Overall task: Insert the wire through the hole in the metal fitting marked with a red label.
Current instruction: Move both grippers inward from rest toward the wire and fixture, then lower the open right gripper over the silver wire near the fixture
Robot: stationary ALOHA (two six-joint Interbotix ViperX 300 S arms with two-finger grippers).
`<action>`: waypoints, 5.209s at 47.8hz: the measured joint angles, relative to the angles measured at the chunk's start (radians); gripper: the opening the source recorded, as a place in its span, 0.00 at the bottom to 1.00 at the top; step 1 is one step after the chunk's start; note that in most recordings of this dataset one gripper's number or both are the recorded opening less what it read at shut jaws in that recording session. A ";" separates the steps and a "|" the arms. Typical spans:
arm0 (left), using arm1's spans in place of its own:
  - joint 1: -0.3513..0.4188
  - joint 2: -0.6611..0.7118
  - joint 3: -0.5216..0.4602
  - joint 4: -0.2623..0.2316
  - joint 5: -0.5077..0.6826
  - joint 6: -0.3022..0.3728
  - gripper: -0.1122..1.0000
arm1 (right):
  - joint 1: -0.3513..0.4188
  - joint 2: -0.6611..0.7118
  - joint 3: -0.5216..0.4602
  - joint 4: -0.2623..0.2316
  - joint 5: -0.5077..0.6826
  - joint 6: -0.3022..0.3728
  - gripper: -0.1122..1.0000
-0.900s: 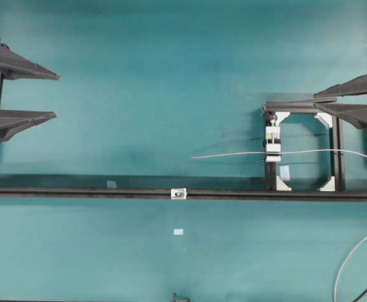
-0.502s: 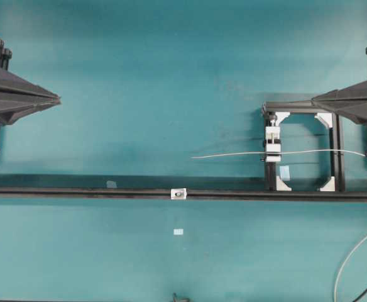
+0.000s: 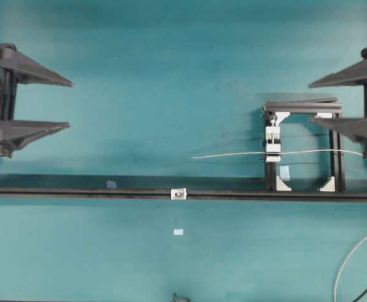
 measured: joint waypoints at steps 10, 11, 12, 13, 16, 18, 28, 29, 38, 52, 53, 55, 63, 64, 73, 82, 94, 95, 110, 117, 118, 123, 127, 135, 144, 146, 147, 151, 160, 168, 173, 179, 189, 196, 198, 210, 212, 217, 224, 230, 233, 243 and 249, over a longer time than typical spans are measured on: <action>0.000 0.101 -0.009 -0.002 -0.023 0.000 0.56 | 0.002 0.080 -0.006 0.000 0.000 0.009 0.72; 0.002 0.110 -0.009 0.000 -0.026 0.002 0.56 | 0.000 0.089 -0.009 0.000 0.002 0.012 0.72; 0.000 0.120 -0.009 0.000 -0.029 0.000 0.56 | 0.000 0.097 -0.012 0.002 0.000 0.015 0.72; 0.002 0.127 -0.009 0.000 -0.031 0.002 0.56 | 0.000 0.107 -0.014 0.002 0.000 0.020 0.72; 0.002 0.150 -0.009 0.000 -0.040 0.002 0.56 | 0.000 0.132 -0.020 0.006 0.000 0.034 0.72; 0.002 0.166 -0.009 0.000 -0.044 0.002 0.56 | 0.000 0.146 -0.023 0.008 0.002 0.040 0.72; 0.000 0.236 -0.011 0.000 -0.052 0.002 0.56 | 0.000 0.210 -0.041 0.009 0.025 0.055 0.72; 0.002 0.242 -0.011 0.000 -0.054 0.002 0.56 | 0.000 0.216 -0.043 0.009 0.031 0.055 0.72; 0.002 0.281 -0.015 0.000 -0.063 0.002 0.56 | 0.000 0.276 -0.069 0.015 0.077 0.089 0.72; 0.002 0.324 -0.015 0.000 -0.089 0.002 0.56 | 0.000 0.377 -0.104 0.017 0.087 0.143 0.72; 0.000 0.327 -0.017 -0.002 -0.092 0.002 0.56 | 0.000 0.383 -0.106 0.015 0.087 0.146 0.72; 0.000 0.333 -0.015 -0.002 -0.100 0.002 0.56 | 0.000 0.396 -0.110 0.015 0.087 0.155 0.72; 0.002 0.359 -0.017 0.000 -0.115 0.002 0.56 | 0.000 0.451 -0.130 0.015 0.087 0.166 0.72; 0.002 0.362 -0.017 0.000 -0.115 0.002 0.56 | 0.000 0.459 -0.135 0.015 0.087 0.164 0.72; 0.000 0.388 -0.018 -0.002 -0.115 0.002 0.56 | 0.000 0.518 -0.158 0.015 0.089 0.166 0.72; 0.002 0.402 -0.018 0.000 -0.115 -0.005 0.56 | 0.000 0.581 -0.178 0.015 0.089 0.166 0.72; 0.003 0.449 -0.025 -0.003 -0.118 -0.006 0.56 | 0.000 0.652 -0.186 0.017 0.089 0.166 0.72; 0.002 0.456 -0.026 -0.003 -0.120 -0.006 0.56 | 0.000 0.658 -0.189 0.015 0.089 0.166 0.72; 0.003 0.561 -0.058 -0.003 -0.121 -0.006 0.56 | 0.005 0.721 -0.199 0.015 0.089 0.187 0.72; 0.011 0.600 -0.063 -0.005 -0.121 -0.006 0.56 | 0.015 0.735 -0.201 0.017 0.089 0.189 0.72; 0.011 0.603 -0.064 -0.003 -0.121 -0.006 0.55 | 0.017 0.736 -0.201 0.015 0.089 0.190 0.72; 0.012 0.618 -0.069 -0.005 -0.121 -0.008 0.55 | 0.025 0.749 -0.204 0.015 0.089 0.190 0.72; 0.012 0.626 -0.074 -0.005 -0.121 -0.008 0.56 | 0.032 0.761 -0.207 0.017 0.089 0.190 0.72; 0.012 0.635 -0.075 -0.005 -0.121 -0.008 0.56 | 0.041 0.790 -0.216 0.015 0.089 0.190 0.72; 0.012 0.635 -0.075 -0.005 -0.121 -0.008 0.55 | 0.048 0.819 -0.227 0.015 0.089 0.192 0.72; 0.012 0.637 -0.075 -0.003 -0.121 -0.008 0.55 | 0.049 0.824 -0.230 0.017 0.089 0.192 0.72; 0.012 0.637 -0.075 -0.005 -0.121 -0.008 0.55 | 0.051 0.827 -0.232 0.017 0.089 0.192 0.72; 0.012 0.635 -0.075 -0.003 -0.121 -0.008 0.55 | 0.052 0.836 -0.236 0.017 0.089 0.190 0.72; 0.012 0.637 -0.075 -0.003 -0.121 -0.008 0.55 | 0.054 0.851 -0.242 0.017 0.089 0.192 0.72; 0.012 0.635 -0.075 -0.005 -0.121 -0.008 0.55 | 0.057 0.868 -0.247 0.015 0.089 0.195 0.72; 0.012 0.637 -0.075 -0.003 -0.121 -0.008 0.55 | 0.058 0.877 -0.250 0.015 0.089 0.201 0.72; 0.012 0.635 -0.075 -0.005 -0.121 -0.008 0.55 | 0.060 0.890 -0.253 0.015 0.089 0.201 0.72; 0.012 0.637 -0.075 -0.005 -0.121 -0.008 0.55 | 0.061 0.904 -0.258 0.017 0.089 0.202 0.72; 0.012 0.635 -0.075 -0.003 -0.121 -0.008 0.55 | 0.061 0.907 -0.261 0.017 0.089 0.202 0.72; 0.014 0.637 -0.075 -0.005 -0.120 -0.008 0.55 | 0.061 0.908 -0.262 0.017 0.089 0.202 0.72; 0.014 0.637 -0.075 -0.005 -0.121 -0.008 0.55 | 0.063 0.908 -0.262 0.017 0.107 0.204 0.72; 0.012 0.637 -0.075 -0.005 -0.121 -0.008 0.55 | 0.061 0.907 -0.262 0.017 0.112 0.202 0.71; 0.012 0.637 -0.075 -0.005 -0.121 -0.008 0.55 | 0.063 0.908 -0.264 0.015 0.118 0.204 0.70; 0.012 0.637 -0.075 -0.003 -0.121 -0.008 0.55 | 0.063 0.908 -0.264 0.017 0.120 0.204 0.67; 0.012 0.635 -0.075 -0.005 -0.121 -0.008 0.55 | 0.063 0.908 -0.264 0.017 0.120 0.204 0.67; 0.014 0.635 -0.075 -0.005 -0.121 -0.008 0.55 | 0.063 0.908 -0.264 0.015 0.120 0.202 0.67; 0.014 0.637 -0.075 -0.003 -0.121 -0.008 0.55 | 0.061 0.922 -0.267 0.015 0.120 0.204 0.67; 0.014 0.635 -0.075 -0.003 -0.121 -0.008 0.52 | 0.063 0.939 -0.278 0.015 0.120 0.204 0.58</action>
